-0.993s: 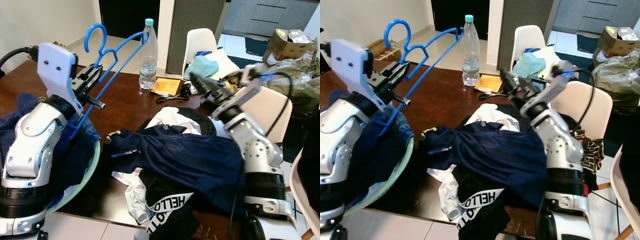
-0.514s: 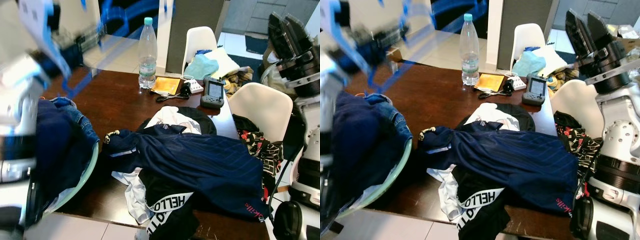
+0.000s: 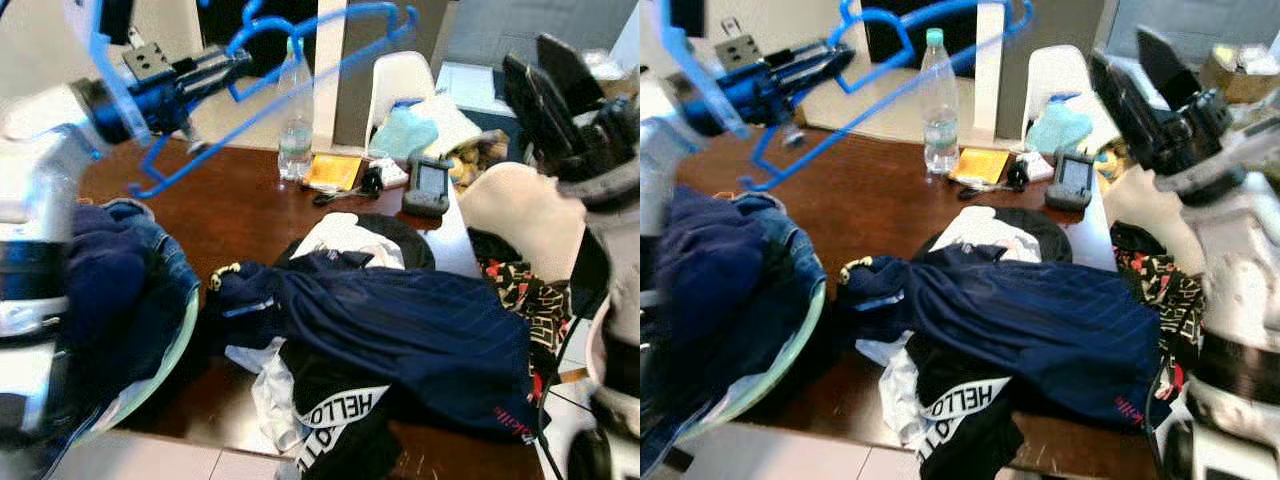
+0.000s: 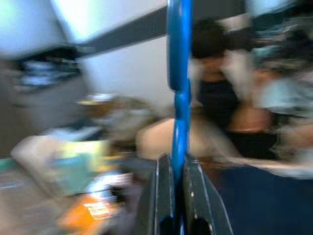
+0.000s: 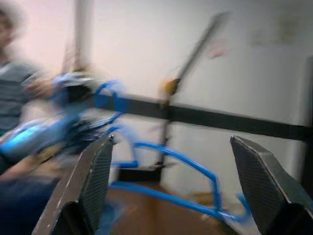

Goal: Hang hanger

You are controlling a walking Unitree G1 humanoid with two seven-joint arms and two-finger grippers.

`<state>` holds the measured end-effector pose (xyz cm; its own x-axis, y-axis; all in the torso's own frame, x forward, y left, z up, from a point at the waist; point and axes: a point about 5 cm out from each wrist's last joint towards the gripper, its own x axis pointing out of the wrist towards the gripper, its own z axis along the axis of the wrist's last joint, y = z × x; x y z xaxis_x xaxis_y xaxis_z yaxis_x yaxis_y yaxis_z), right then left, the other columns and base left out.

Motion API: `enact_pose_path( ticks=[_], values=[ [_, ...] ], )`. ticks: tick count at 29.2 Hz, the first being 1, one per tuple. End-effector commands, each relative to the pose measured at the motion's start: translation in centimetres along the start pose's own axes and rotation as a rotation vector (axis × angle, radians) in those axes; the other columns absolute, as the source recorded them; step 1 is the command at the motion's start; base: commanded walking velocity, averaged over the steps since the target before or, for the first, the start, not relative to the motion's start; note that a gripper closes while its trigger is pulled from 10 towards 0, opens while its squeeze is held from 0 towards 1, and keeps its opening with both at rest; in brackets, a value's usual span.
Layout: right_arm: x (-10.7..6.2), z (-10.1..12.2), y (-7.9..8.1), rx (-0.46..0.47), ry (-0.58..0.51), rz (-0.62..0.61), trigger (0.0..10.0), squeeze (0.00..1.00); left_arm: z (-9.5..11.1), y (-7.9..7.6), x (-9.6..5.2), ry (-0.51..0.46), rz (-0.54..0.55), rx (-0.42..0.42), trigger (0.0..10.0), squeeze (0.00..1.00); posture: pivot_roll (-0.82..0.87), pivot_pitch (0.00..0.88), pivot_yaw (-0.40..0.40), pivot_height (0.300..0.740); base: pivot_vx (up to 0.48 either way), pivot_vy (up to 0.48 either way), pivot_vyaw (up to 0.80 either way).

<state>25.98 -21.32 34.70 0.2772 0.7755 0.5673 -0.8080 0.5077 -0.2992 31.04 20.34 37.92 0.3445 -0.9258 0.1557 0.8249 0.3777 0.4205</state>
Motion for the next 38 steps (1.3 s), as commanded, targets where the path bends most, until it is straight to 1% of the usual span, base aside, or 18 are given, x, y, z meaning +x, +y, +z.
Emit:
enact_pose_path(
  ticks=[1, 2, 7, 8, 10, 11, 13, 14, 15, 17, 19, 25, 27, 28, 30, 32, 34, 38],
  values=[
    [0.8, 0.2, 1.4, 0.006, 0.018, 0.123, 10.0, 0.00, 0.6, -0.7, -0.3, 0.016, -0.123, -0.027, 10.0, 0.00, 0.16, 0.051, 0.003, 0.740, 0.000, 0.000, 0.00],
    [1.3, 0.3, 2.0, -0.001, 0.052, 0.176, 10.0, 0.00, 0.6, -1.0, -1.2, 0.055, -0.186, -0.060, 10.0, 0.00, 0.16, 0.051, 0.003, 0.740, 0.000, 0.000, 0.00],
    [2.2, 0.1, 3.1, -0.020, 0.124, 0.268, 10.0, 0.00, 0.4, -1.3, -2.3, 0.127, -0.257, -0.095, 10.0, 0.00, 0.16, 0.050, 0.004, 0.740, 0.000, 0.000, 0.00],
    [2.7, -0.5, 3.9, -0.042, 0.209, 0.334, 10.0, 0.00, 0.0, -1.3, -2.5, 0.172, -0.271, -0.076, 10.0, 0.00, 0.16, 0.047, 0.008, 0.740, 0.000, 0.000, 0.00],
    [2.7, -0.5, 3.9, -0.042, 0.209, 0.334, 10.0, 0.00, 0.0, -1.3, -2.5, 0.172, -0.271, -0.076, 10.0, 0.00, 0.16, 0.047, 0.008, 0.740, 0.000, 0.000, 0.00],
    [3.3, -1.5, 4.6, -0.083, 0.331, 0.398, 10.0, 0.00, -0.8, -1.4, -2.4, 0.218, -0.276, -0.040, 10.0, 0.00, 0.16, 0.047, 0.008, 0.740, 0.000, 0.000, 0.00],
    [3.3, -1.5, 4.6, -0.083, 0.331, 0.398, 10.0, 0.00, -0.8, -1.4, -2.4, 0.218, -0.276, -0.040, 10.0, 0.00, 0.16, 0.047, 0.008, 0.740, 0.000, 0.000, 0.00],
    [4.1, -2.8, 5.4, -0.145, 0.491, 0.471, 10.0, 0.00, -2.4, -2.1, -2.0, 0.291, -0.302, 0.001, 10.0, 0.00, 0.16, 0.046, 0.010, 0.740, 0.000, 0.000, 0.00],
    [4.1, -2.8, 5.4, -0.145, 0.491, 0.471, 10.0, 0.00, -2.4, -2.1, -2.0, 0.291, -0.302, 0.001, 10.0, 0.00, 0.16, 0.046, 0.010, 0.740, 0.000, 0.000, 0.00],
    [4.6, -3.3, 5.7, -0.174, 0.562, 0.490, 10.0, 0.00, -3.6, -2.7, -1.6, 0.322, -0.323, 0.004, 10.0, 0.00, 0.14, 0.050, 0.012, 0.740, 0.000, 0.000, 0.00],
    [5.1, -3.8, 5.8, -0.173, 0.599, 0.478, 10.0, 0.00, -4.4, -3.1, -1.5, 0.364, -0.349, 0.022, 10.0, 0.00, 0.14, 0.053, 0.017, 0.740, 0.000, 0.000, 0.00],
    [5.9, -4.8, 6.0, -0.149, 0.644, 0.420, 10.0, 0.00, -4.8, -3.3, -1.2, 0.381, -0.360, 0.037, 10.0, 0.00, 0.13, 0.054, 0.019, 0.740, 0.000, 0.000, 0.00],
    [6.5, -6.0, 6.0, -0.111, 0.667, 0.348, 10.0, 0.00, -4.8, -3.5, -0.9, 0.368, -0.374, 0.048, 10.0, 0.00, 0.14, 0.059, 0.022, 0.740, 0.000, 0.000, 0.00],
    [6.5, -6.0, 6.0, -0.111, 0.667, 0.348, 10.0, 0.00, -4.8, -3.5, -0.9, 0.368, -0.374, 0.048, 10.0, 0.00, 0.14, 0.059, 0.022, 0.740, 0.000, 0.000, 0.00],
    [7.0, -7.0, 6.3, -0.054, 0.694, 0.307, 10.0, 0.00, -4.6, -3.7, -0.6, 0.353, -0.387, 0.061, 10.0, 0.00, 0.14, 0.058, 0.025, 0.740, 0.000, 0.000, 0.00],
    [7.0, -7.0, 6.3, -0.054, 0.694, 0.307, 10.0, 0.00, -4.6, -3.7, -0.6, 0.353, -0.387, 0.061, 10.0, 0.00, 0.14, 0.058, 0.025, 0.740, 0.000, 0.000, 0.00],
    [7.2, -8.2, 6.8, 0.007, 0.731, 0.288, 10.0, 0.00, -4.4, -3.6, -0.4, 0.342, -0.391, 0.080, 10.0, 0.00, 0.14, 0.058, 0.028, 0.740, 0.000, 0.000, 0.00],
    [7.4, -9.0, 7.3, 0.056, 0.745, 0.283, 10.0, 0.00, -4.3, -3.7, -0.3, 0.336, -0.394, 0.093, 10.0, 0.00, 0.14, 0.058, 0.030, 0.740, 0.000, 0.000, 0.00]
  ],
)
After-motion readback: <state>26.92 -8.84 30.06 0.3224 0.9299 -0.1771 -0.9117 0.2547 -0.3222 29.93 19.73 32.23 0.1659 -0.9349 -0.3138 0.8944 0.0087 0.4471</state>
